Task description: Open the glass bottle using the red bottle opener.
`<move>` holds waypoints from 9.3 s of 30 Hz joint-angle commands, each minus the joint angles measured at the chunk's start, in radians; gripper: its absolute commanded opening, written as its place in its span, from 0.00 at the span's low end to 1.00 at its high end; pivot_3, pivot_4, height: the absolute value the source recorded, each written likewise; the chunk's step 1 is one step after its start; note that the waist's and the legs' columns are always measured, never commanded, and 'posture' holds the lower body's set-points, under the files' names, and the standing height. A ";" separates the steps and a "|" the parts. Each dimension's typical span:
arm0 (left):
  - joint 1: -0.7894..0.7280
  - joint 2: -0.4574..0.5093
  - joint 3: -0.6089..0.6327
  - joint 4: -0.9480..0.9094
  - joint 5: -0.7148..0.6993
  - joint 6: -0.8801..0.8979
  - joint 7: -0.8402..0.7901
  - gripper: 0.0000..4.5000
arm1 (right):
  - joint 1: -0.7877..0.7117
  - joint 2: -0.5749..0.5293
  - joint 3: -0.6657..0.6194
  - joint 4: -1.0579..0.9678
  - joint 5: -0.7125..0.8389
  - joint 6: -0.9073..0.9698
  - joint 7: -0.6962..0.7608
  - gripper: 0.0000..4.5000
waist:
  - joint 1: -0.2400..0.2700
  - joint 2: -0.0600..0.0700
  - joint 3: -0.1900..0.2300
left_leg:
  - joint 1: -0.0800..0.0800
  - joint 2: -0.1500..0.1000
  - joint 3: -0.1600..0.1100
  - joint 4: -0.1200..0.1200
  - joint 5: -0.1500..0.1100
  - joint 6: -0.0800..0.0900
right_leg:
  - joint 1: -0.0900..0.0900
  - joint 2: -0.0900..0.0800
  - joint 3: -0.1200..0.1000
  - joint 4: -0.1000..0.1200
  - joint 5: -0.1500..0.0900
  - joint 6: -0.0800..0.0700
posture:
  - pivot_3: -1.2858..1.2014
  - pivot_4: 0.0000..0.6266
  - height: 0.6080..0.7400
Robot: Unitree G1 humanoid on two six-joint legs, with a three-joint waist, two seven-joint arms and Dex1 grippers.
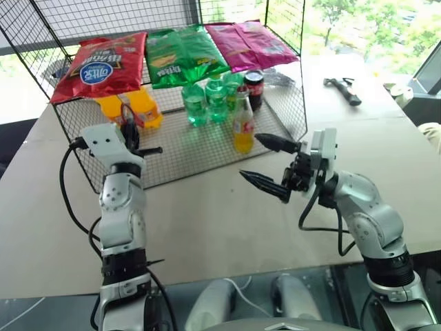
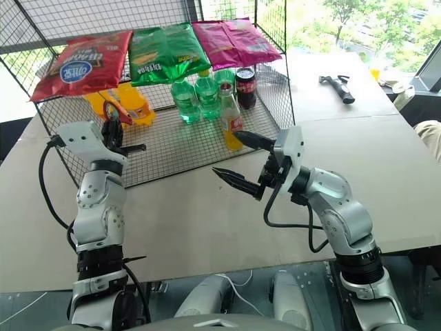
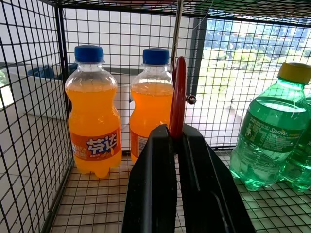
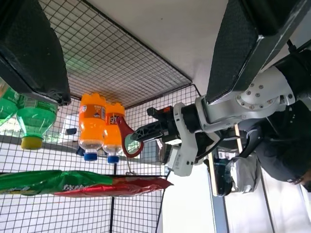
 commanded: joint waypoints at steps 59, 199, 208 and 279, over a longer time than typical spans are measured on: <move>0.345 0.177 -0.265 -0.383 -0.982 0.696 -0.680 0.01 | 0.018 -0.255 0.091 -0.069 0.128 0.494 0.088 1.00 | -0.002 0.000 0.000 | 0.000 0.000 0.000 0.002 -0.001 0.001 | 0.001 0.001 0.001 0.001 0.000 0.000 | 0.52 0.24 1.00; 0.189 0.036 -0.362 -0.191 -0.069 0.073 -0.558 0.63 | -0.006 0.013 -0.120 0.261 -0.409 -0.287 -0.378 0.00 | -0.025 0.001 0.000 | -0.012 -0.002 0.006 0.010 -0.002 0.003 | -0.012 0.001 0.006 0.008 0.001 0.000 | 0.52 0.24 1.00; 0.175 0.024 -0.356 -0.175 -0.053 0.004 -0.543 0.99 | -0.012 0.013 -0.118 0.259 -0.411 -0.290 -0.373 0.00 | -0.025 0.001 0.000 | -0.012 -0.001 0.006 0.010 -0.002 0.003 | -0.012 0.001 0.006 0.009 0.001 0.000 | 0.52 0.24 1.00; 0.175 0.000 -0.290 -0.198 -0.221 -0.151 -0.588 0.73 | -0.072 0.033 -0.078 0.345 -0.429 -0.344 -0.301 0.00 | -0.026 0.001 0.000 | -0.012 -0.001 0.006 0.010 -0.002 0.003 | -0.012 0.002 0.006 0.008 0.001 0.000 | 0.52 0.24 1.00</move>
